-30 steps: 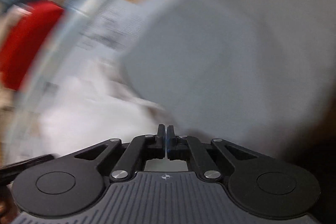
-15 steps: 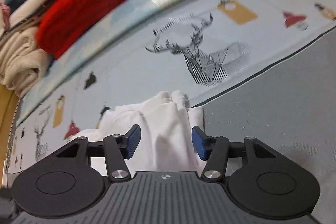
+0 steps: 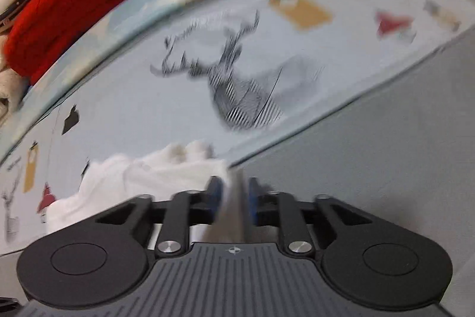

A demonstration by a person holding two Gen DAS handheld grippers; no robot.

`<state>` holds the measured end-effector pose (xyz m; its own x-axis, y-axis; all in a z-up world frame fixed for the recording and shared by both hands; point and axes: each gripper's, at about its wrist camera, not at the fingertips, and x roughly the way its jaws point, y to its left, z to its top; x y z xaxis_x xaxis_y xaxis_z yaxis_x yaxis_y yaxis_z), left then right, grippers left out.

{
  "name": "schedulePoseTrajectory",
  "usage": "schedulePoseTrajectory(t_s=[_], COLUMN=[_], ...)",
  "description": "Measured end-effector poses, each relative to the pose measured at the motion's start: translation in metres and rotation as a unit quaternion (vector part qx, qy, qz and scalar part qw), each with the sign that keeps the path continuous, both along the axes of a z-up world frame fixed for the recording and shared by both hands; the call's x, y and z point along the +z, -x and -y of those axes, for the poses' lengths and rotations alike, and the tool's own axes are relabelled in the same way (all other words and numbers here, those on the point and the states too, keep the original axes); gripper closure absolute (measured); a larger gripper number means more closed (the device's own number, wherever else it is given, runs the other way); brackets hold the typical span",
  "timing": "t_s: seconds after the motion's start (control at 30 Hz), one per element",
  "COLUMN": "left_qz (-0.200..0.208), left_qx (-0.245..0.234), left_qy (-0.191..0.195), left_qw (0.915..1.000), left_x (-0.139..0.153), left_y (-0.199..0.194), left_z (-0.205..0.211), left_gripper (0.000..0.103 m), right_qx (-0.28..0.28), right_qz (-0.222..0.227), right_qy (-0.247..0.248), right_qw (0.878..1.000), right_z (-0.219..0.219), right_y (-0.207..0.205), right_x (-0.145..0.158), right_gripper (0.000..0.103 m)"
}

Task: Fold small clothes

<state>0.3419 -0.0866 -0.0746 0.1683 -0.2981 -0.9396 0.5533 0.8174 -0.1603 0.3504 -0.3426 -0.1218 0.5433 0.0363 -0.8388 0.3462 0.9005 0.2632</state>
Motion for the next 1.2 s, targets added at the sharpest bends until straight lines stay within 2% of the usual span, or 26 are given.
schedulePoseTrajectory(t_s=[0.07,0.17,0.23,0.27,0.33,0.37,0.43,0.47,0.53,0.6,0.67,0.73,0.8,0.87,0.97,1.03,1.13,1.17,1.2], left_qz=[0.011,0.013,0.006,0.0,-0.004,-0.004,0.001,0.01,0.055,0.096,0.122,0.142,0.152,0.156,0.173,0.18,0.185,0.186,0.187], left_qx=[0.007,0.019,0.012,0.003,-0.016,-0.021,-0.024,-0.022,-0.021,-0.016,0.007,0.03,0.053,0.068,0.092,0.111,0.14,0.149,0.153], left_qy=[0.018,0.047,0.039,0.021,-0.015,-0.023,-0.028,-0.03,-0.037,-0.033,-0.031,-0.035,-0.031,-0.026,-0.023,-0.005,0.028,0.022,0.015], left_qw=[0.9998,0.9986,0.9992,0.9998,0.9998,0.9995,0.9993,0.9993,0.9976,0.9947,0.9921,0.9888,0.9865,0.9851,0.9805,0.9774,0.9722,0.9711,0.9703], left_x=[0.01,0.018,0.012,0.004,-0.011,-0.014,-0.012,-0.007,0.015,0.037,0.054,0.067,0.083,0.094,0.111,0.12,0.124,0.122,0.121], left_y=[-0.001,-0.003,0.0,0.003,0.011,0.013,0.017,0.019,0.027,0.036,0.043,0.052,0.065,0.081,0.112,0.131,0.15,0.152,0.154], left_z=[-0.004,-0.009,-0.006,-0.003,0.004,0.006,0.007,0.007,0.005,0.001,-0.008,-0.016,-0.022,-0.024,-0.028,-0.032,-0.045,-0.047,-0.049], left_gripper=[0.061,0.061,0.061,0.061,0.06,0.059,0.059,0.059,0.059,0.052,0.038,0.031,0.025,0.024,0.023,0.023,0.023,0.023,0.023], right_qx=[0.001,0.053,0.117,0.149,0.211,0.232,0.245,0.243,0.224,0.214,0.215,0.217,0.212,0.197,0.163,0.14,0.144,0.146,0.15], right_qz=[0.025,0.071,0.093,0.093,0.066,0.037,-0.021,-0.025,-0.018,-0.004,0.018,0.041,0.049,0.039,-0.009,-0.039,-0.059,-0.066,-0.073], right_qy=[0.032,0.027,0.007,0.0,0.008,0.034,0.08,0.086,0.077,0.089,0.104,0.097,0.081,0.064,0.019,-0.012,0.0,0.003,-0.002], right_qw=[0.999,0.996,0.989,0.984,0.975,0.971,0.966,0.966,0.971,0.973,0.971,0.971,0.973,0.978,0.986,0.989,0.988,0.987,0.986], right_z=[0.001,-0.003,-0.013,-0.018,-0.031,-0.037,-0.041,-0.04,-0.035,-0.036,-0.037,-0.032,-0.026,-0.02,-0.011,-0.008,-0.01,-0.01,-0.01], right_y=[0.009,0.033,0.052,0.06,0.074,0.08,0.085,0.087,0.088,0.093,0.101,0.11,0.118,0.126,0.125,0.122,0.117,0.116,0.116], right_x=[0.02,0.05,0.061,0.062,0.053,0.04,0.015,0.01,0.02,0.036,0.053,0.064,0.066,0.061,0.034,0.018,0.003,-0.002,-0.007], right_gripper=[0.073,0.073,0.073,0.073,0.073,0.073,0.06,0.059,0.059,0.059,0.058,0.052,0.035,0.031,0.031,0.031,0.032,0.037,0.051])
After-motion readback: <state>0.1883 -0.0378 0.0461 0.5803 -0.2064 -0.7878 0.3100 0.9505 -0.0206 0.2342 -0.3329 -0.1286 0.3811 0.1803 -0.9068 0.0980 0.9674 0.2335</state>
